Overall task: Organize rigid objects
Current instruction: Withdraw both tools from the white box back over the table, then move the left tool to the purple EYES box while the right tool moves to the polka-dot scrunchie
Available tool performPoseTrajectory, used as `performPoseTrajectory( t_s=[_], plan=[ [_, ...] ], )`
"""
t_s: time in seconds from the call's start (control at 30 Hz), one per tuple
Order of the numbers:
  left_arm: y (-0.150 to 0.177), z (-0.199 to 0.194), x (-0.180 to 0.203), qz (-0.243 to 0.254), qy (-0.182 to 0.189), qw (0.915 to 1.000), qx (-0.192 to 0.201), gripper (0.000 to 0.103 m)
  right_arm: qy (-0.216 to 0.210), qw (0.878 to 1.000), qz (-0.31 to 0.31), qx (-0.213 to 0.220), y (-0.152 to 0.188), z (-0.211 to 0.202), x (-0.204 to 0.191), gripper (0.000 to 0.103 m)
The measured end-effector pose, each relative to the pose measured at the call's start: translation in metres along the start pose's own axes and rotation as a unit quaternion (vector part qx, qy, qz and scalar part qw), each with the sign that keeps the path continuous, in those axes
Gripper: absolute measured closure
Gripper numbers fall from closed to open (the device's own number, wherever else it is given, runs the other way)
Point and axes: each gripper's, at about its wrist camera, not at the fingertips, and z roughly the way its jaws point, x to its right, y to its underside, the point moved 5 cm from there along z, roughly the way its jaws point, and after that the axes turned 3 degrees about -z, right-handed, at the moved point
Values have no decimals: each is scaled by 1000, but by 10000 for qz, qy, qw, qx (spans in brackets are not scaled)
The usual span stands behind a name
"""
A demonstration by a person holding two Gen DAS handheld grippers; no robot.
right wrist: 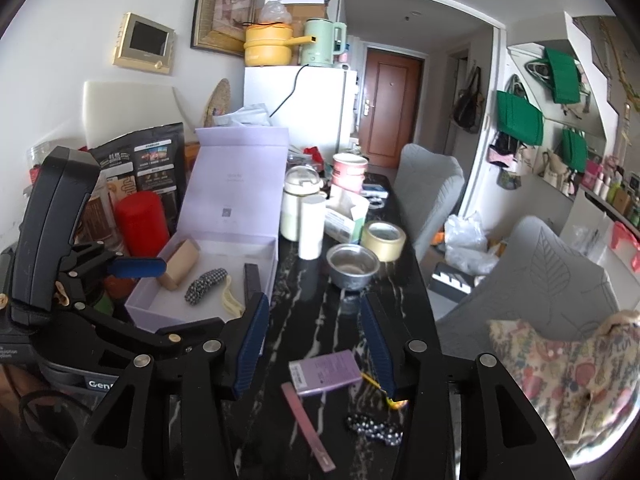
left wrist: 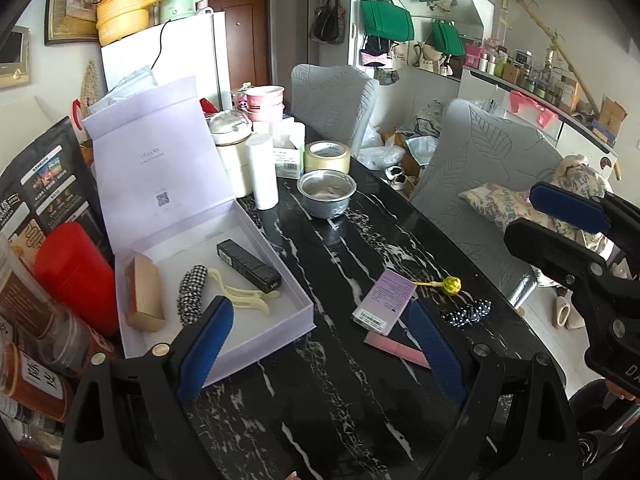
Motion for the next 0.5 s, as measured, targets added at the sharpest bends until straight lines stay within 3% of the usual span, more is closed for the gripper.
performPoseTrajectory(
  t_s=[0.5],
  plan=[
    [18, 30, 45, 518, 408, 9970, -396, 12, 408, 9976, 439, -340, 53, -7, 34, 49]
  ],
)
